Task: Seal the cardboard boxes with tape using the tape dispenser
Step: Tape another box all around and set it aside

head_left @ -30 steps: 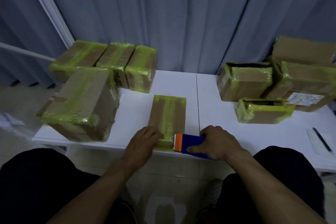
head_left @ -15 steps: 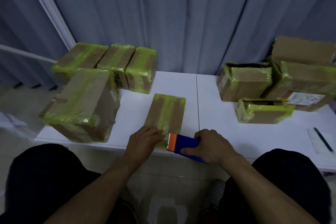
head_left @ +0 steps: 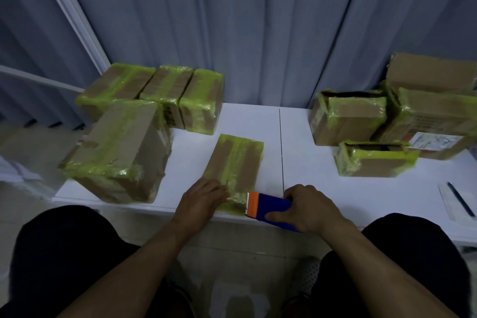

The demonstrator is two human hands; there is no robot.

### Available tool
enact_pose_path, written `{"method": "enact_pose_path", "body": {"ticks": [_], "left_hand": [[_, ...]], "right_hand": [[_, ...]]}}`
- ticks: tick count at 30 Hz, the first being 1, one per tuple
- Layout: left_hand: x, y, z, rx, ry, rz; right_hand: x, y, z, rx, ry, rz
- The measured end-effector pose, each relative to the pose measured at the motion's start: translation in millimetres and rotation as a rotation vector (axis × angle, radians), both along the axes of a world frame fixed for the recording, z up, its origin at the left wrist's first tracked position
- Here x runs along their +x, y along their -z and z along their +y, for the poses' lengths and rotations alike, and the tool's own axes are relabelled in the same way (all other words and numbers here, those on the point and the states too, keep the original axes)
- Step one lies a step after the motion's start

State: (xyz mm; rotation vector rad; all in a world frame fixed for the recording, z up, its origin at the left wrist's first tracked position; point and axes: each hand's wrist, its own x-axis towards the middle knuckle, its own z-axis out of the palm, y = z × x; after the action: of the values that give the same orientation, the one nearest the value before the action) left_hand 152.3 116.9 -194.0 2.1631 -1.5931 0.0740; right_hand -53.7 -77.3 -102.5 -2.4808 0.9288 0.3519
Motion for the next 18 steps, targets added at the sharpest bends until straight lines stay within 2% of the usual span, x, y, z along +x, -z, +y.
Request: {"method": "enact_pose_path", "body": {"ticks": [2,5,9,12,18], "left_hand": [[-4.2,-2.6,-2.3,0.066,-0.013,-0.067],[-6.4,-0.7,-1.3,0.129,0.001,-0.070],[-0.9,-0.2,3.2,0.046,-0.134,0.099],[2.4,-1.6,8.9,0.022,-0.030,-0.006],[13.3,3.7,8.7,-0.010,0.044,0.007]], "right_hand": [[3.9,3.0,0.7,0.006,0.002,0.019],[9.4,6.0,3.8,-0.008,-0.030,0.047],[18.3,11.7,12.0,-0.022,-0.053,0.041],[26.3,15.8,18.2,-0.026,-0.072,0.046],[33.5,16.0,19.8,-0.024,-0.073,0.061]]}}
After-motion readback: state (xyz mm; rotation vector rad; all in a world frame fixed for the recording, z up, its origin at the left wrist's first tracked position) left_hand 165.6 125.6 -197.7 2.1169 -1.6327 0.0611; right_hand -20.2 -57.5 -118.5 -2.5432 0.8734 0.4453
